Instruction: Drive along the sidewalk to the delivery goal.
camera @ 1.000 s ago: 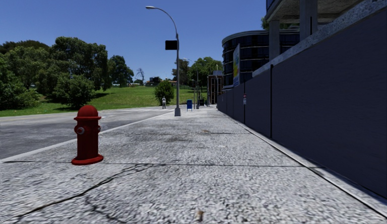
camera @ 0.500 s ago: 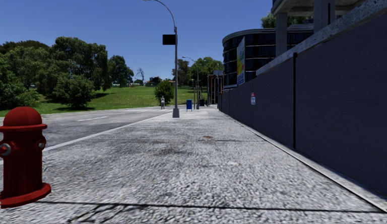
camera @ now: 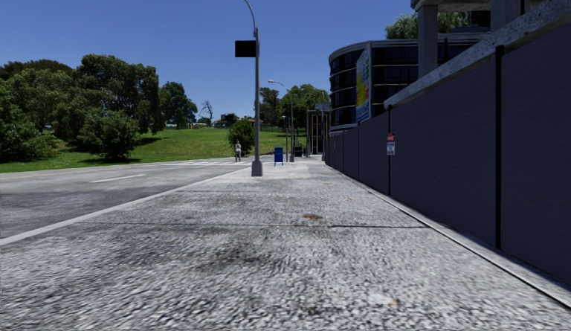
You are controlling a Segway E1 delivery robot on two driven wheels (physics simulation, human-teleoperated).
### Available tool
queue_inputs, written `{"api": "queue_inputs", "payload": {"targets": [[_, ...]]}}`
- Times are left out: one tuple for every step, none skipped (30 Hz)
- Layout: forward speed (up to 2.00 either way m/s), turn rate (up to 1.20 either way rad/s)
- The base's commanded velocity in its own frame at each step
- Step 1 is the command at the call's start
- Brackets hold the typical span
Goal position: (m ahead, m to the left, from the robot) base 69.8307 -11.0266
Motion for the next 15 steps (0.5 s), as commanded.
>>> {"api": "queue_inputs", "payload": {"targets": [[2.00,0.00],[2.00,0.00],[2.00,0.00],[2.00,0.00],[2.00,0.00],[2.00,0.00],[2.00,0.00],[2.00,0.00],[2.00,0.00],[1.99,0.00],[1.99,0.00],[1.91,0.00],[1.86,0.00],[1.83,0.00],[1.83,0.00]]}}
